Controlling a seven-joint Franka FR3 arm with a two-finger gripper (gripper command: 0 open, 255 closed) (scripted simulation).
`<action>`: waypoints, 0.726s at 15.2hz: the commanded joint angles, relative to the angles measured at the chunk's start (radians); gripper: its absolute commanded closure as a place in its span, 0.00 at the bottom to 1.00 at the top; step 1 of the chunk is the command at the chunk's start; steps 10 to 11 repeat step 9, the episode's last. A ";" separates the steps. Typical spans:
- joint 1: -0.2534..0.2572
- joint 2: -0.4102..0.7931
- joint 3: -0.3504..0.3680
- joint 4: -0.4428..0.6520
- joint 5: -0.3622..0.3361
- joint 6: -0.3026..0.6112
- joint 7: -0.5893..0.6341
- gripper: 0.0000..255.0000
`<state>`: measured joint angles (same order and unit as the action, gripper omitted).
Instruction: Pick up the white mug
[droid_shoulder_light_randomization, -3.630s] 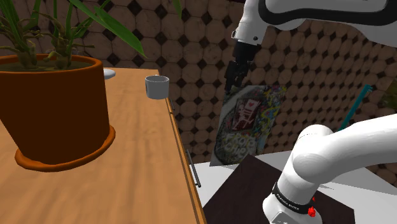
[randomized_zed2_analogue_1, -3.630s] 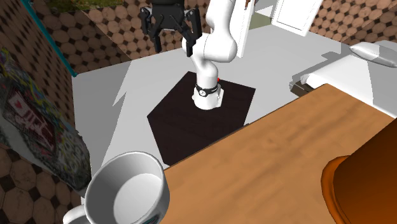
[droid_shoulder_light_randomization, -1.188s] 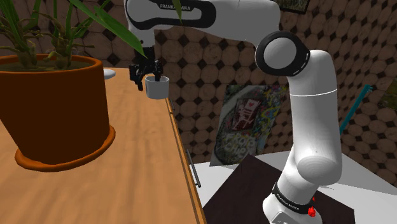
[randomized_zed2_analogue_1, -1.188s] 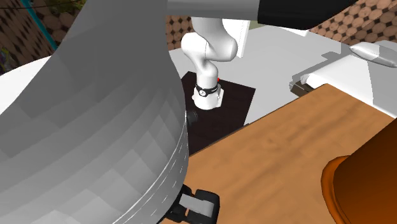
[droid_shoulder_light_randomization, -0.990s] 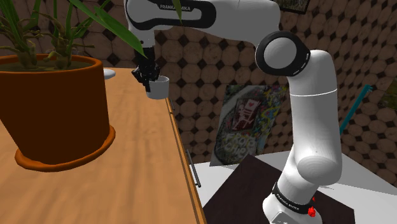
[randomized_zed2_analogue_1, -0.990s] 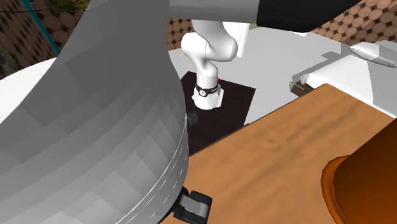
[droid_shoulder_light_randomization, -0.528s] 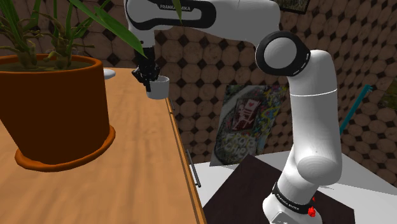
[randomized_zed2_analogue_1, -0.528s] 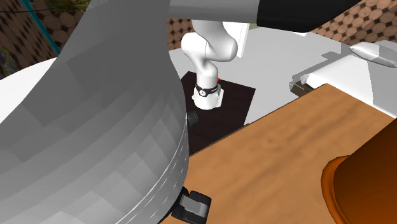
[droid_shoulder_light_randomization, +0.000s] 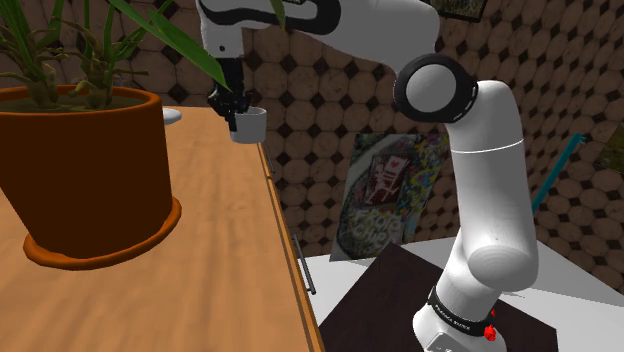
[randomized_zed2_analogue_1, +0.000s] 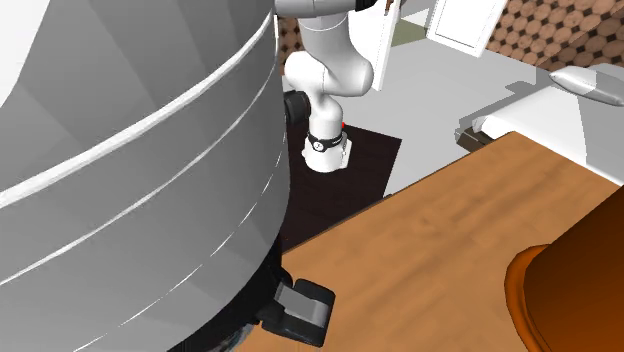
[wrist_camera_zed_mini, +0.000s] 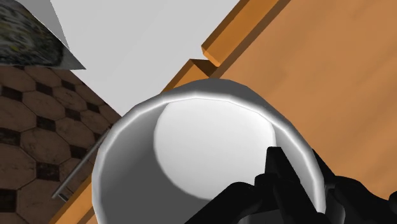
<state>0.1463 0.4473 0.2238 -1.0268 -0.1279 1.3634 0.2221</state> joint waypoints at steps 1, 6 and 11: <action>0.009 0.024 0.000 0.067 -0.005 -0.044 0.000 1.00; 0.038 0.112 -0.005 0.285 -0.025 -0.173 -0.007 1.00; 0.051 0.151 -0.009 0.370 -0.033 -0.219 -0.011 1.00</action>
